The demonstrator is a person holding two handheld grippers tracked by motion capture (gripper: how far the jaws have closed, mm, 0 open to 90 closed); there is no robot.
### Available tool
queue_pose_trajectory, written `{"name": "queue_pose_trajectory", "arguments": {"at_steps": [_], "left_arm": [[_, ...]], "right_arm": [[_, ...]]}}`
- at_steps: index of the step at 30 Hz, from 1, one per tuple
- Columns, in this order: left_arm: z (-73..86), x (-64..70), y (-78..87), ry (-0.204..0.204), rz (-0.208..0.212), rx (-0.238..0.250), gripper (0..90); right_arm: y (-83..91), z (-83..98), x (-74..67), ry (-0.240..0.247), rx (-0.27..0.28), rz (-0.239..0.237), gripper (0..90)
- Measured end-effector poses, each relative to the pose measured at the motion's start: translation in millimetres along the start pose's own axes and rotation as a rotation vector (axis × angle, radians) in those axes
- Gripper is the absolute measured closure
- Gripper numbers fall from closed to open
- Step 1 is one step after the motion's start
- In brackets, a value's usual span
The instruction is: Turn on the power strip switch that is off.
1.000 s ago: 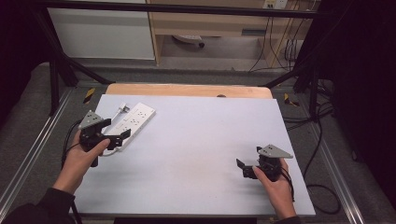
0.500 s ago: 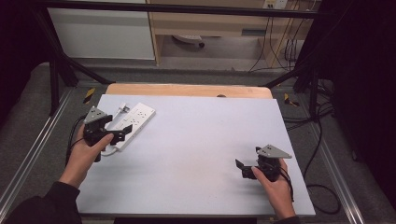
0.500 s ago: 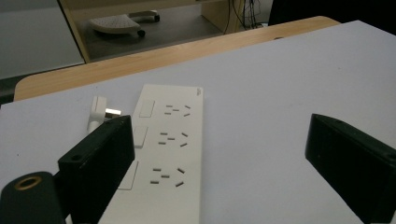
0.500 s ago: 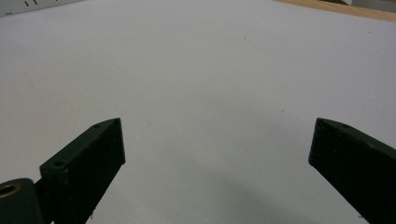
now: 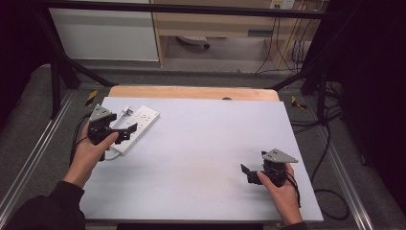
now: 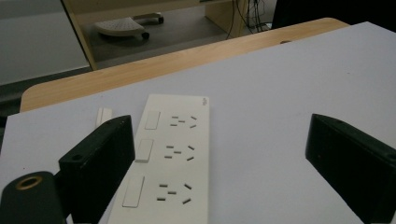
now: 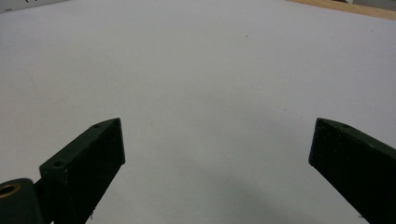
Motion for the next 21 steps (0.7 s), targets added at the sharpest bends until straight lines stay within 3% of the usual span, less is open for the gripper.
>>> {"name": "queue_pose_trajectory", "arguments": {"at_steps": [9,21], "left_arm": [[-4.3,-9.6,-9.5,0.035,-0.016,-0.005,8.4],[-10.1,-14.6,-23.3,0.043,-0.026,0.000,8.8]], "right_arm": [[-1.7,1.2,-1.3,-0.002,-0.012,-0.006,4.0],[-2.2,1.0,-1.9,-0.005,-0.010,-0.013,3.9]]}}
Point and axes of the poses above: each handheld gripper's, and its own axes: y roughly backward along the jaws, z roughly out of its underside, x roughly to its right, the point moved 4 cm from there along -y, roughly forward along the jaws
